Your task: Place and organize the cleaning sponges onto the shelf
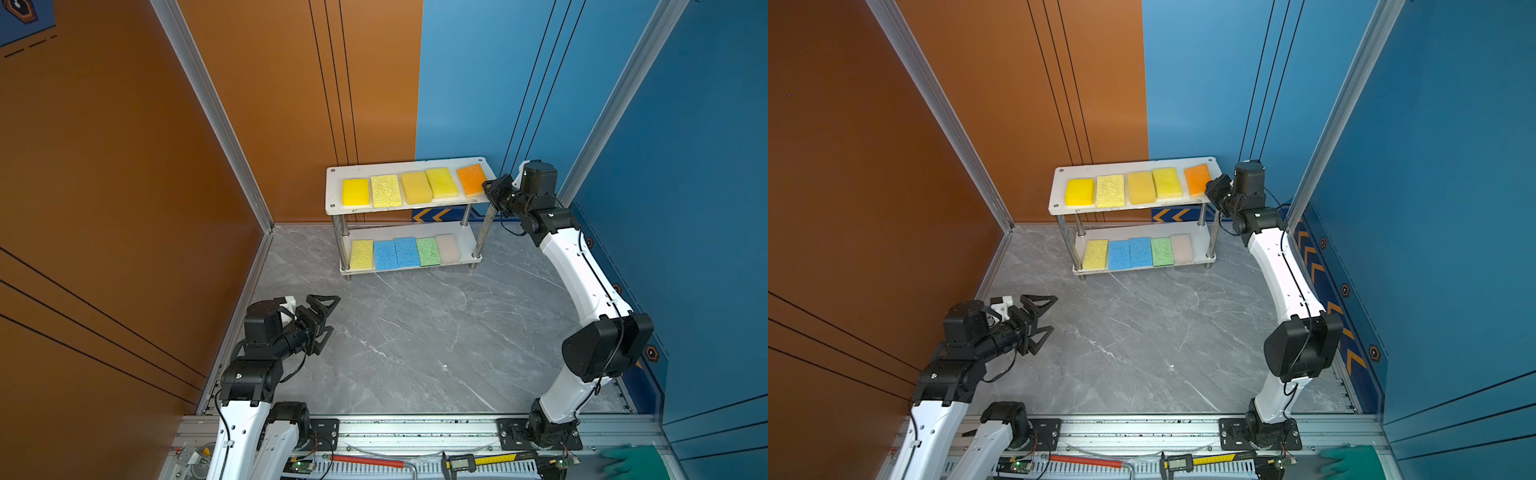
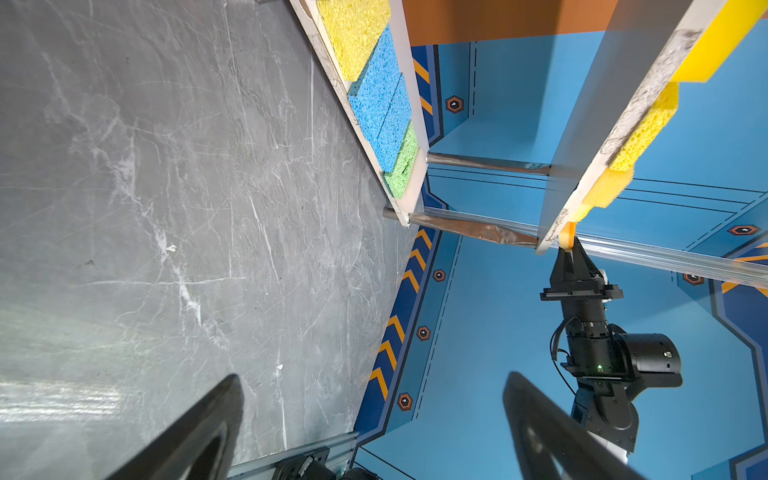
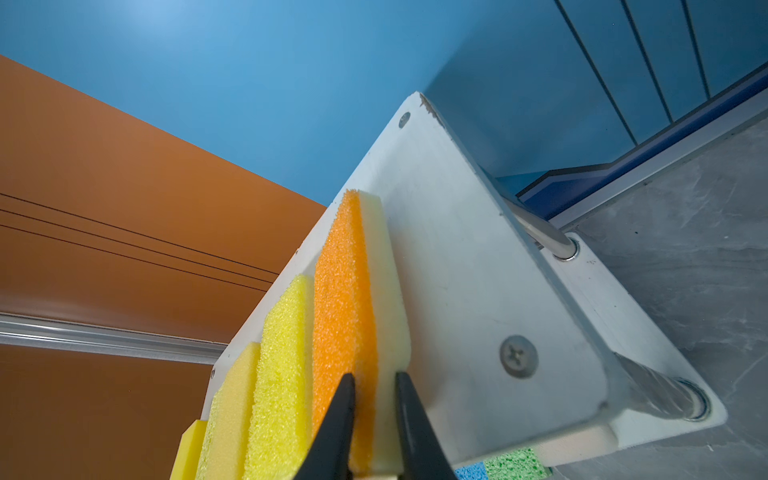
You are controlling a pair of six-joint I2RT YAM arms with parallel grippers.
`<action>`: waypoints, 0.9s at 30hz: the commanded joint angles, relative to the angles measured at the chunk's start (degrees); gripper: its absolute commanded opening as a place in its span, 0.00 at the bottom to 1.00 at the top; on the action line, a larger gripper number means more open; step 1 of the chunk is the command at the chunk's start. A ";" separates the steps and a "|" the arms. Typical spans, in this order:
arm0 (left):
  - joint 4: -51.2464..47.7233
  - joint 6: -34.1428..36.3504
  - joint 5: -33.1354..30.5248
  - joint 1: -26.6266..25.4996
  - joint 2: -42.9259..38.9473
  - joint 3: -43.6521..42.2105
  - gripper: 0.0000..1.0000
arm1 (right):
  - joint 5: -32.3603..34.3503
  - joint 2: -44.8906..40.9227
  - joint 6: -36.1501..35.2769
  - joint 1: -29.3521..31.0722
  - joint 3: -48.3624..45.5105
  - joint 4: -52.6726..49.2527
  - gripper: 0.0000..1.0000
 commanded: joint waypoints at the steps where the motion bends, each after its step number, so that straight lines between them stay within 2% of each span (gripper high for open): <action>1: -0.74 1.45 1.57 0.46 -0.72 0.35 0.98 | 0.20 -0.73 0.80 0.53 -0.85 0.80 0.19; 23: -0.74 0.75 2.56 1.00 -2.18 -0.58 0.98 | -1.19 -2.71 0.88 1.07 -2.69 0.87 0.19; 27: -0.72 0.74 2.70 1.09 -2.43 -0.58 0.98 | -1.93 -3.30 0.38 0.98 -2.96 0.80 0.23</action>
